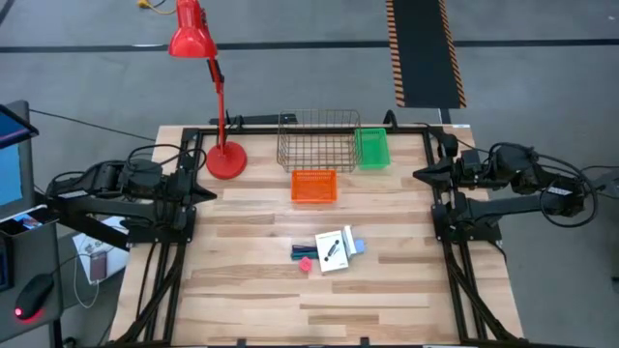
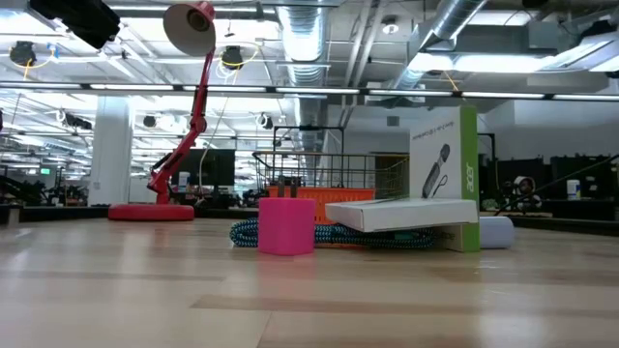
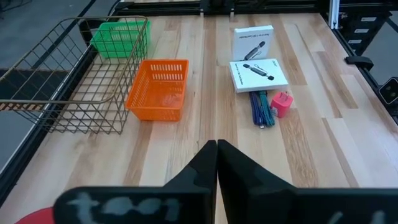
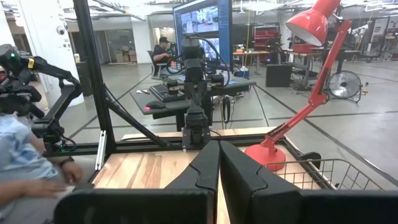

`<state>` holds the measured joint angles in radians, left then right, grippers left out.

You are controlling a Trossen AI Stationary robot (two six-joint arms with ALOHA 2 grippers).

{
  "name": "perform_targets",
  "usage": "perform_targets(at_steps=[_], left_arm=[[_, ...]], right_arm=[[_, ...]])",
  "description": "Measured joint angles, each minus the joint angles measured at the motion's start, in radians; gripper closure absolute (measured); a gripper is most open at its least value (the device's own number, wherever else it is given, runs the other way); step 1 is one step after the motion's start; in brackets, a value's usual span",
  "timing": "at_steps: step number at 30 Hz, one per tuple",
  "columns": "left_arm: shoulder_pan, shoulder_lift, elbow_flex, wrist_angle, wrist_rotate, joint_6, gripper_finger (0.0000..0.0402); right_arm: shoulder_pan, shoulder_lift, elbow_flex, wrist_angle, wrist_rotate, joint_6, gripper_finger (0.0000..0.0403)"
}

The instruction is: Pick and place items into bin

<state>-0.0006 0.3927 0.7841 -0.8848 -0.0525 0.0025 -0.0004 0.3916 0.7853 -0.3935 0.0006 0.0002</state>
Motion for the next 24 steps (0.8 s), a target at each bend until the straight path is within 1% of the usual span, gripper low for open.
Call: perform_targets(at_steps=[24], left_arm=[[0.000,0.000,0.000,0.000,0.000,0.000,0.0401]], right_arm=[[0.000,0.000,0.000,0.000,0.000,0.000,0.0394]])
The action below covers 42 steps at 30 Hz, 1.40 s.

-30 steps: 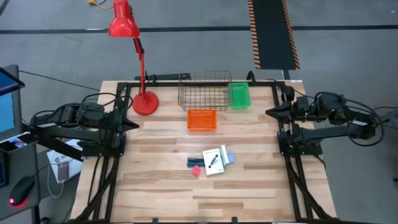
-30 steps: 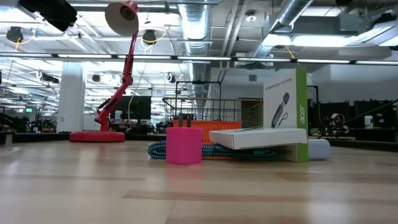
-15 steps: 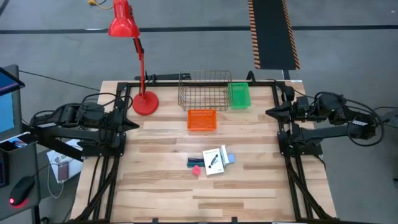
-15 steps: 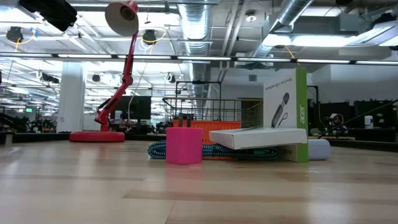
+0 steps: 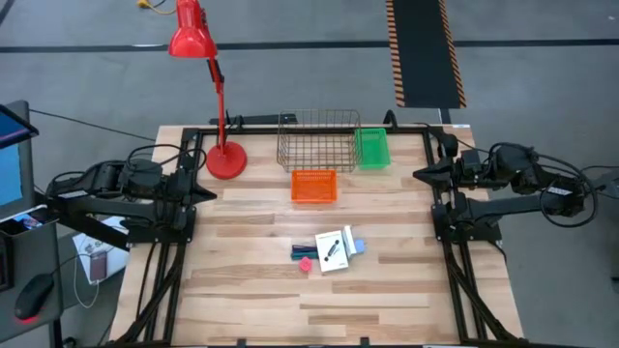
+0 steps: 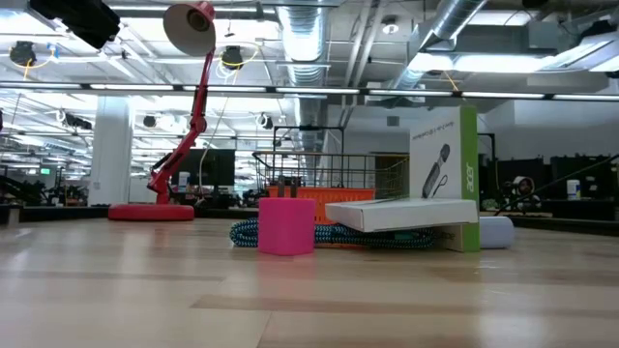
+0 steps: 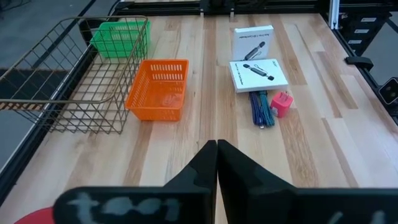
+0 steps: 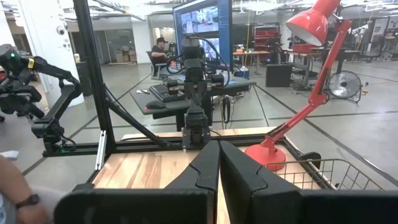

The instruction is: Pick and place items into bin

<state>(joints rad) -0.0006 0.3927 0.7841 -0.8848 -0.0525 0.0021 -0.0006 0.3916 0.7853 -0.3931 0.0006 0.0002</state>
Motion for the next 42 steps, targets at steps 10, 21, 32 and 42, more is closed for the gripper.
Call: perform_targets(at_steps=[10,21,32,42], left_arm=[[0.000,0.000,0.000,0.000,0.000,-0.004,0.0401],[0.000,0.000,0.000,0.000,0.000,-0.008,0.0401],[0.000,0.000,0.000,0.000,0.000,0.000,0.0401],[0.000,0.000,0.000,0.000,0.000,-0.003,0.0401]], right_arm=[[0.000,0.000,0.000,0.000,0.000,0.000,0.0394],[0.000,0.000,0.000,0.006,0.001,-0.016,0.0394],[0.000,0.008,-0.001,0.175,0.001,-0.023,0.0394],[-0.001,0.007,-0.001,0.381,0.004,-0.034,0.0394]])
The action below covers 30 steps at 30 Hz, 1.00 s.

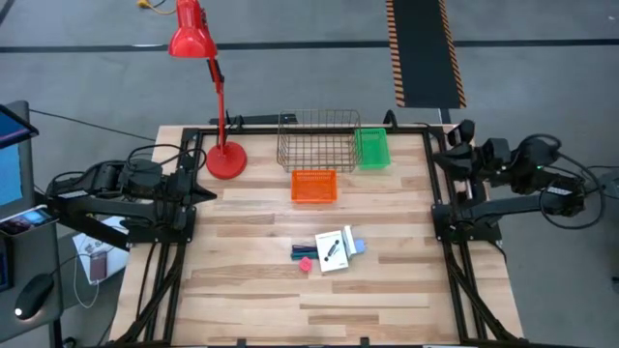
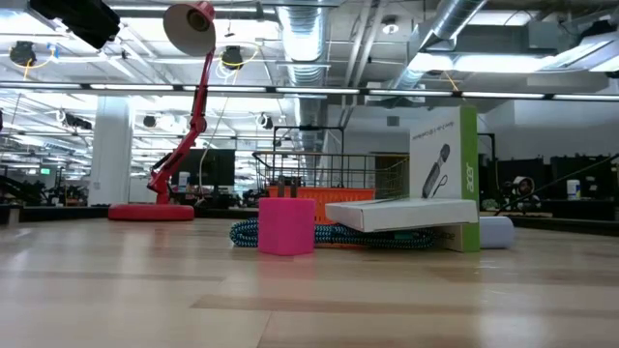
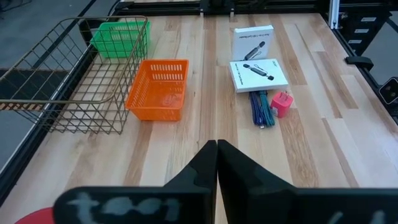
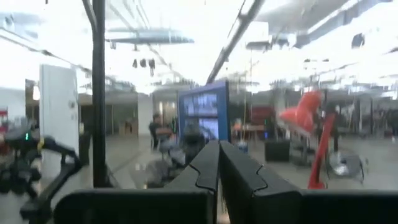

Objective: Pick and place items into bin
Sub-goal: Put the right card reader box into the gold wire basket

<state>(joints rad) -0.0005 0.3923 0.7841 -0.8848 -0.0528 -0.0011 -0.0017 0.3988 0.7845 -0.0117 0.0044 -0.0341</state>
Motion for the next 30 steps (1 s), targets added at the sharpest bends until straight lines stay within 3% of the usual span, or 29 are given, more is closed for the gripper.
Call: perform_targets(at_steps=[7,12,18,30], left_arm=[[0.000,0.000,0.000,0.000,0.000,0.003,0.0401],[0.000,0.000,0.000,0.000,0.000,-0.001,0.0401],[0.000,0.000,0.000,0.000,0.000,-0.005,0.0401],[0.000,0.000,0.000,0.000,0.000,0.004,0.0401]], right_arm=[[0.000,0.005,0.000,0.027,-0.001,0.041,0.0393],[-0.011,0.050,0.013,-0.034,0.068,0.035,0.0379],[-0.036,0.163,0.074,-0.210,0.152,0.035,0.0328],[-0.073,0.400,0.089,-0.299,0.155,0.095,0.0223]])
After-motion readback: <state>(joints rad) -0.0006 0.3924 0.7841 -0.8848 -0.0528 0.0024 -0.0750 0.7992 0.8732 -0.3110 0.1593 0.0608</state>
